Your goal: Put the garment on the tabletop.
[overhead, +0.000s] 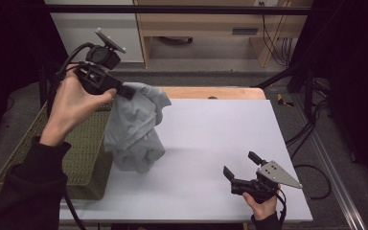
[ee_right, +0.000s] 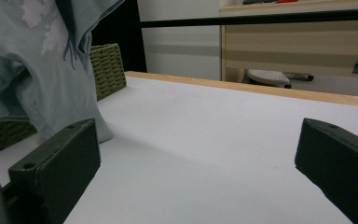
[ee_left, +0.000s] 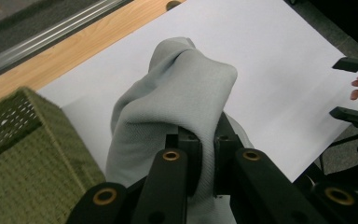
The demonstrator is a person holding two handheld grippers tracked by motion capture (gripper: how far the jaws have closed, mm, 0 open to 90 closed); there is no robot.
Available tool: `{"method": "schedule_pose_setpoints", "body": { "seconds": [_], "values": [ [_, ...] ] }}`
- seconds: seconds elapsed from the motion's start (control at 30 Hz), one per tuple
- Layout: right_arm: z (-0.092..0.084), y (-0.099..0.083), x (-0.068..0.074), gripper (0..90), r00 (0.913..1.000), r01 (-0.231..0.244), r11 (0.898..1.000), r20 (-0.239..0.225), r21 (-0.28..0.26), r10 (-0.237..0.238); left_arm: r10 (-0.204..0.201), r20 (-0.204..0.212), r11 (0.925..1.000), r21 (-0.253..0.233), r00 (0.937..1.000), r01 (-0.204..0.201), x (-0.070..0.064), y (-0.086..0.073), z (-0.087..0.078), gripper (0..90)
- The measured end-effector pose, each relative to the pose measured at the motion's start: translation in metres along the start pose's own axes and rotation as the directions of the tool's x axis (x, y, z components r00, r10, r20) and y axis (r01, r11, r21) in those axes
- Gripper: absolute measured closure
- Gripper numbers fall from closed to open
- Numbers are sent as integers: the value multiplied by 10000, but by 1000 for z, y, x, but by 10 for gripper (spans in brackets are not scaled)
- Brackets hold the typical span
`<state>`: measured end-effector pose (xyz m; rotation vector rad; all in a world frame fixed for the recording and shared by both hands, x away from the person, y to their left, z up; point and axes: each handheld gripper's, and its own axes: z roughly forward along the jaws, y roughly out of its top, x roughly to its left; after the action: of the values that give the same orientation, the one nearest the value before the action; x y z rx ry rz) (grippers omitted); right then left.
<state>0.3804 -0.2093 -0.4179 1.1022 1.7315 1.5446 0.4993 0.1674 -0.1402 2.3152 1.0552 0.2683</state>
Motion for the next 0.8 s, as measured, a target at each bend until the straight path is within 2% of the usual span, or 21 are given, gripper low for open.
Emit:
{"method": "schedule_pose_setpoints", "body": {
  "seconds": [0.03,0.13,0.23,0.27,0.3,0.47,0.5,0.53,0.6,0.67,0.8],
  "values": [
    [-1,0,1,3,9999,-107,9999,-98,27,107,83,23,10000,-45,10000,-83,-4,2,2,853],
    [1,-1,0,3,10000,67,10000,-49,-67,-67,346,109,9994,-78,9993,-345,-16,9,7,853],
    [1,-1,0,3,10000,36,10000,-72,-77,-37,625,360,9980,-92,9974,-622,-26,15,12,853],
    [0,-1,1,3,10000,10,10000,-77,-43,-11,793,481,9968,-139,9957,-787,-34,18,15,853],
    [0,-1,1,3,10000,10,10000,-77,-43,-11,793,481,9968,-139,9957,-787,-34,18,15,853],
    [1,-2,2,3,9999,76,10000,-119,24,-76,1154,729,9931,-290,9906,-1135,-51,24,24,853],
    [1,-2,2,3,9999,76,10000,-119,24,-76,1154,729,9931,-290,9906,-1135,-51,24,24,853],
    [2,-2,2,3,9998,205,9998,-85,45,-205,1325,779,9912,-185,9881,-1314,-53,25,28,853],
    [2,-2,2,3,9997,195,9998,-129,7,-195,1255,831,9920,-258,9886,-1237,-55,25,33,853],
    [1,-3,3,3,9997,243,9997,-105,79,-242,1413,879,9900,-64,9861,-1413,-55,23,45,853],
    [1,-3,2,3,9998,200,9998,-80,44,-200,1372,938,9905,-15,9861,-1377,-54,19,61,853]
  ]
}}
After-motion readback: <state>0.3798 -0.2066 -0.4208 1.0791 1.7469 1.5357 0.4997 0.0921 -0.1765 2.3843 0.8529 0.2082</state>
